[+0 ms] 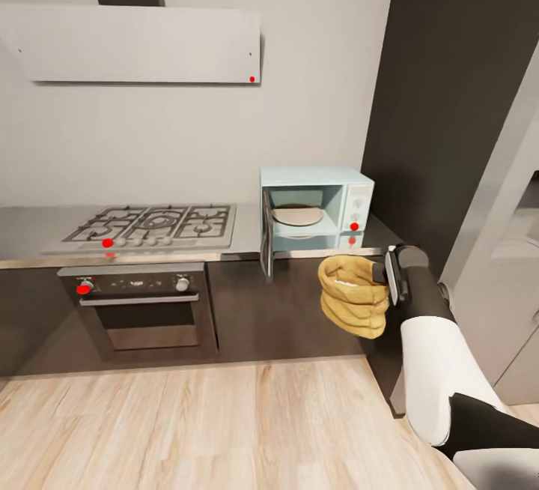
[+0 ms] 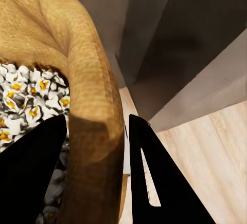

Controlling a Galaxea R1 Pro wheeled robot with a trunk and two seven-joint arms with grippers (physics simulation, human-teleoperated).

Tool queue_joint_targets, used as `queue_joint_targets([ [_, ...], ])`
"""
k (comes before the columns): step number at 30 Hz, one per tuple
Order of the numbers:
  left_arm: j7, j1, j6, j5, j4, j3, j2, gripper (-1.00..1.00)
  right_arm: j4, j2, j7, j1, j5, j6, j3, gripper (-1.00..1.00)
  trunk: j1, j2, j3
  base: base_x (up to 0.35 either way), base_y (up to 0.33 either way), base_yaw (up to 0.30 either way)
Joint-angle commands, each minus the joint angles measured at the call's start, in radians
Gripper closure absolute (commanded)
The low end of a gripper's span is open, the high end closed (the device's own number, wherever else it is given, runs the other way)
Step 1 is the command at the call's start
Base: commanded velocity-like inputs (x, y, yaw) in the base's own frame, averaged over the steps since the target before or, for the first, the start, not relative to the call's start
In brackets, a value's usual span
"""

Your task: In the kitchen, take the popcorn bag from the countertop, put it into the microwave, and heat it until the popcorn is cooked so the cooked popcorn ends up inside the bag.

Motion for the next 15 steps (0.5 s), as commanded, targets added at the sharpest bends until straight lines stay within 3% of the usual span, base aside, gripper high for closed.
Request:
queue_joint_targets([
  [1,0.001,0.000,-0.002,0.004,-0.001,0.000,0.000,-1.00,-0.001,0.002,-0.004,-0.001,-0.005,0.004,-0.002,1.00,0.000,0.000,-0.001,0.238,0.000,0.000],
  [4,0.001,0.000,-0.002,0.004,-0.001,0.000,0.000,-1.00,-0.001,0.005,0.000,-0.001,-0.008,0.005,-0.002,1.00,0.000,0.000,-0.001,0.191,0.000,0.000],
  [10,0.001,0.000,-0.002,0.004,-0.001,0.001,0.000,-1.00,-0.001,0.016,0.002,-0.001,-0.005,0.015,0.000,1.00,0.000,0.000,-0.001,0.016,0.000,0.000],
  [11,0.001,0.000,-0.002,0.004,-0.001,0.001,0.000,-1.00,-0.002,0.016,0.002,-0.001,-0.005,0.016,0.017,1.00,0.000,0.000,-0.001,0.000,0.000,0.000],
  [14,0.001,0.000,-0.002,0.004,-0.001,0.002,0.000,-1.00,-0.018,0.018,0.002,-0.001,-0.008,0.016,0.123,1.00,0.000,0.000,-0.001,0.000,0.000,0.000],
  [15,0.001,0.000,-0.002,0.004,-0.001,0.002,0.000,-1.00,-0.027,0.018,0.002,-0.001,-0.009,0.016,0.133,1.00,0.000,0.000,-0.001,0.000,0.000,0.000],
])
